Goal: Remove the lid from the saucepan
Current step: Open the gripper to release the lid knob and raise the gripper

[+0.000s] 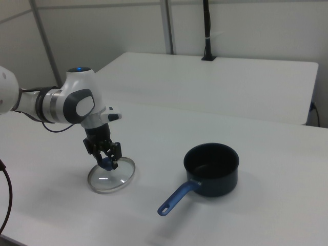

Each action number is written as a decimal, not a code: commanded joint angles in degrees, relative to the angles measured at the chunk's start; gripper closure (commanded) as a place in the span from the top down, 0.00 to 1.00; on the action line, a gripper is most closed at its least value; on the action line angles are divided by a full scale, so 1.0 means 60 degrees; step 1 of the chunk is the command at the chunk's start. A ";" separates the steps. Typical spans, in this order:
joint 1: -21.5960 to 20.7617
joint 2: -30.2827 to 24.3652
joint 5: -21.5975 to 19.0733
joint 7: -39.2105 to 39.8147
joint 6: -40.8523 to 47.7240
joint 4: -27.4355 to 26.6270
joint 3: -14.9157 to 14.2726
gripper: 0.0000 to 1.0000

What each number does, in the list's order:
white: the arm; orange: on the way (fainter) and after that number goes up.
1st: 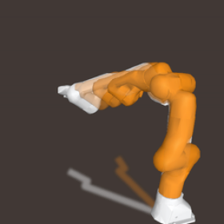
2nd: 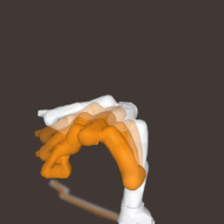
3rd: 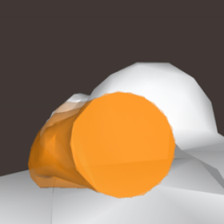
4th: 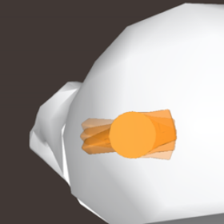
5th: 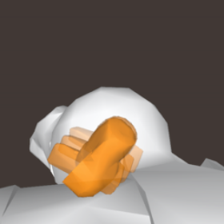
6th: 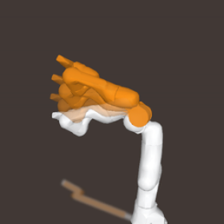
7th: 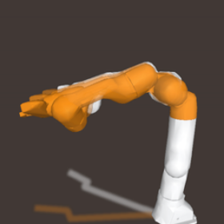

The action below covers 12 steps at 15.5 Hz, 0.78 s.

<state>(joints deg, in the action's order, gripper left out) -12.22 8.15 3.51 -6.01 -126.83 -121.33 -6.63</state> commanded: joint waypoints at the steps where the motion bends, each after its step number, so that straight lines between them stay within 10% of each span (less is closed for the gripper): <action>1: 0.0103 -0.0084 0.0205 0.0153 -0.0102 -0.0433 0.0094 0.44; 8: 0.0103 0.0224 0.0205 0.0138 -0.0102 -0.0389 0.0094 0.57; 12: 0.0103 0.0195 0.0205 0.0080 0.0191 -0.0315 0.0094 0.87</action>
<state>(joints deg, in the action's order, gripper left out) -12.17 8.67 3.58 -5.88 -126.51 -121.92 -6.63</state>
